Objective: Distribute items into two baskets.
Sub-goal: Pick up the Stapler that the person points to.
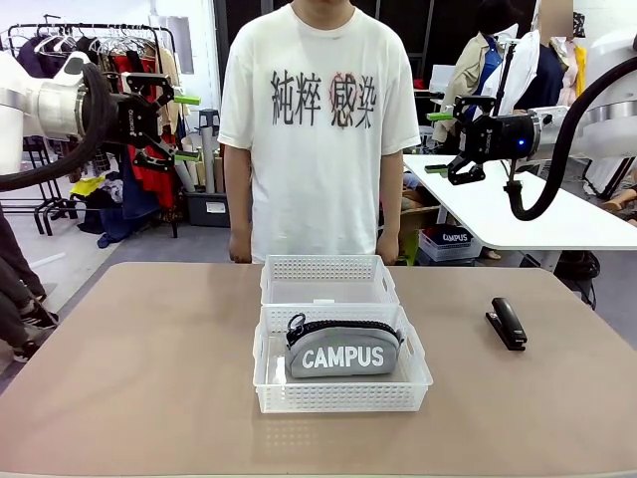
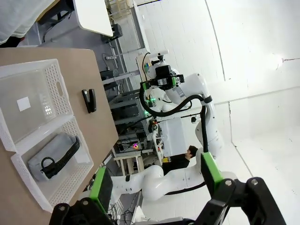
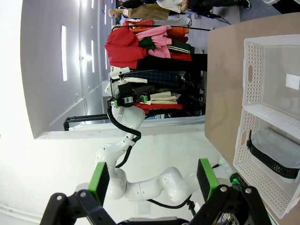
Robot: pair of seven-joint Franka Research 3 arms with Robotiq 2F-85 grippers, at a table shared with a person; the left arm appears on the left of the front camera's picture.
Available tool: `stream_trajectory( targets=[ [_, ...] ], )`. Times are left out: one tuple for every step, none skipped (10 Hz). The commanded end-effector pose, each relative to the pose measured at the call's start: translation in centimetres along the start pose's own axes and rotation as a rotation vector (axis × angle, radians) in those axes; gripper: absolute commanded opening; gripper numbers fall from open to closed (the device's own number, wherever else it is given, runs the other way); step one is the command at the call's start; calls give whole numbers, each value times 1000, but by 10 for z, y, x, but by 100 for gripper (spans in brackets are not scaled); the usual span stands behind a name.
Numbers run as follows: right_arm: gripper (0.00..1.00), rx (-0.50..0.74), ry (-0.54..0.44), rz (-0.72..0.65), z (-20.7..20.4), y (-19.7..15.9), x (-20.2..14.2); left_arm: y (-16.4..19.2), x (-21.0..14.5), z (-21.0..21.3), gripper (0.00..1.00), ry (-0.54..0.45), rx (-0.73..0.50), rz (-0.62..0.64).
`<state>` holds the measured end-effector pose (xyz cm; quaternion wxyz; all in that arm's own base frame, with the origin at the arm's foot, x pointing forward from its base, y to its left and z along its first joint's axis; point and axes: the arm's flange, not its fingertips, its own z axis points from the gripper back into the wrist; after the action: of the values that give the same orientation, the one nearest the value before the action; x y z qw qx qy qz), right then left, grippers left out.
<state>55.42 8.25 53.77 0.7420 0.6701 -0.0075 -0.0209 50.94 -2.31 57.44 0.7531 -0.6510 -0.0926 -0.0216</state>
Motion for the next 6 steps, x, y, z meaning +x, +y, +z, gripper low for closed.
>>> stream_trajectory(
  targets=[
    [100, -1, -9, 5, 0, 3, 0, -2, -1, 0, 100, 0, -2, -3],
    [100, -1, -9, 5, 0, 3, 0, -2, -1, 0, 100, 0, -2, -3],
    [100, -1, -9, 5, 0, 3, 0, -2, -1, 0, 100, 0, -2, -3],
    [100, -1, -9, 5, 0, 3, 0, -2, -1, 0, 100, 0, -2, -3],
    [100, -1, -9, 5, 0, 3, 0, -2, -1, 0, 100, 0, -2, -3],
    [100, -1, -9, 5, 0, 3, 0, -2, -1, 0, 100, 0, -2, -3]
  ],
)
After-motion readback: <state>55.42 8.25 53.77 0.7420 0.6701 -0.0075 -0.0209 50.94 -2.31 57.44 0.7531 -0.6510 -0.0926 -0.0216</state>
